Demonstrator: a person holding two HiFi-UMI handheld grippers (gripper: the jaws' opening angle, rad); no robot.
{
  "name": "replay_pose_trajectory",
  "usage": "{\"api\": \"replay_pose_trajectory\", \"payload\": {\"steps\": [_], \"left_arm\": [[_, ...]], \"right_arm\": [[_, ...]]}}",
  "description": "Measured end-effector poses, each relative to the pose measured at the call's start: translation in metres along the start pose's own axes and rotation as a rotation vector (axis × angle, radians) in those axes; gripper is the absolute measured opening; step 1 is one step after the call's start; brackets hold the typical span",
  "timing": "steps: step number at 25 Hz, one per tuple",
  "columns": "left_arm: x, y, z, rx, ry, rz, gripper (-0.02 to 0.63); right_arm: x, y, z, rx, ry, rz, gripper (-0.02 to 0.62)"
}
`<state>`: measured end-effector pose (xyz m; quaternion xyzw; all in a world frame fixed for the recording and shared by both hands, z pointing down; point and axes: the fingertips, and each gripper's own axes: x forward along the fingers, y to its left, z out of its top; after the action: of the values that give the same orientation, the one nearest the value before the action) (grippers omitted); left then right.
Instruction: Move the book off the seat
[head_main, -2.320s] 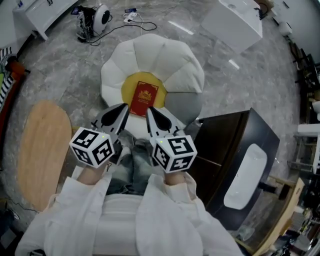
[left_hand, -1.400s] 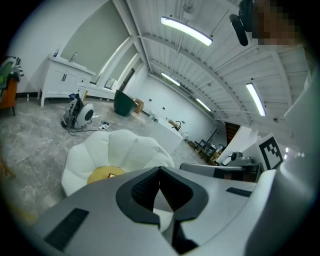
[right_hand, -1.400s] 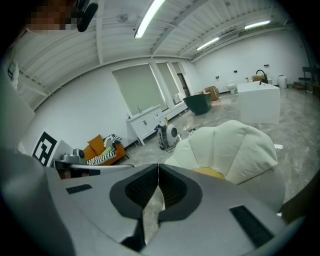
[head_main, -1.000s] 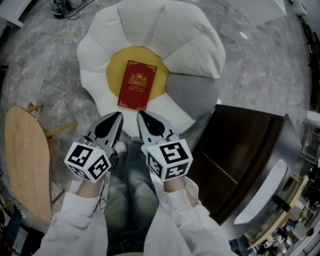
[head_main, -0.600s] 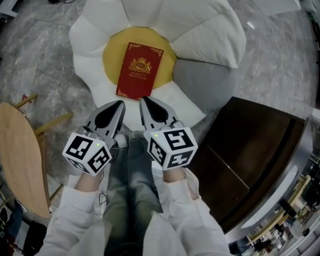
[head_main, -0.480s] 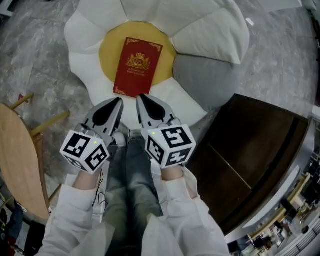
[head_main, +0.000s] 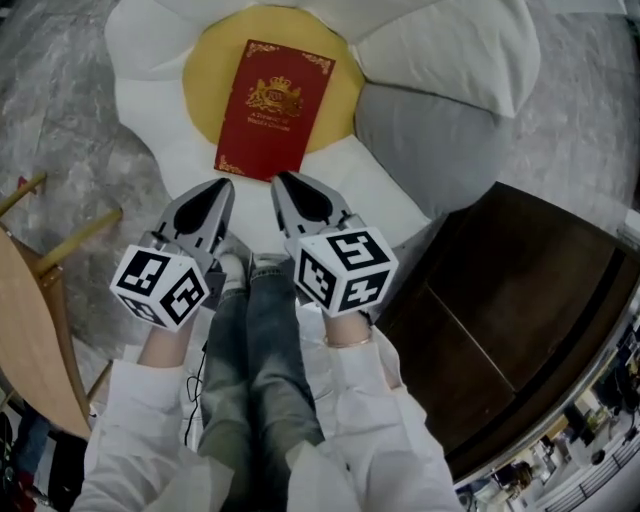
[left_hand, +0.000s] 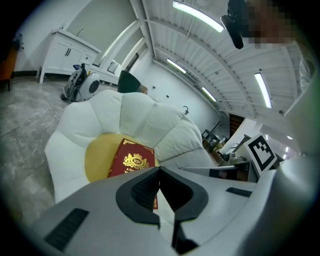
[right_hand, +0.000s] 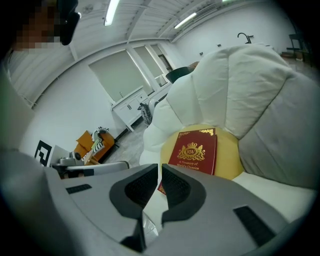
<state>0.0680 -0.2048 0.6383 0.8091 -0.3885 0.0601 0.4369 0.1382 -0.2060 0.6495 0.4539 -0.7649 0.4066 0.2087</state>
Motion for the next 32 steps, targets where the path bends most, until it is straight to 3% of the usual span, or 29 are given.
{"api": "replay_pose_trajectory", "payload": {"steps": [7, 20, 28, 32], "left_arm": [[0.027, 0.017, -0.025, -0.033, 0.031, 0.010, 0.006], [0.069, 0.035, -0.063, -0.109, 0.104, 0.003, 0.006], [0.083, 0.040, -0.064, -0.096, 0.116, -0.003, 0.006], [0.086, 0.043, -0.068, -0.099, 0.124, -0.001, 0.006]], "right_arm": [[0.030, -0.024, -0.019, 0.041, 0.027, 0.029, 0.014], [0.064, -0.074, -0.041, 0.145, 0.057, -0.012, 0.018], [0.071, -0.106, -0.050, 0.170, 0.098, -0.035, 0.160], [0.076, -0.116, -0.053, 0.206, 0.098, -0.013, 0.261]]}}
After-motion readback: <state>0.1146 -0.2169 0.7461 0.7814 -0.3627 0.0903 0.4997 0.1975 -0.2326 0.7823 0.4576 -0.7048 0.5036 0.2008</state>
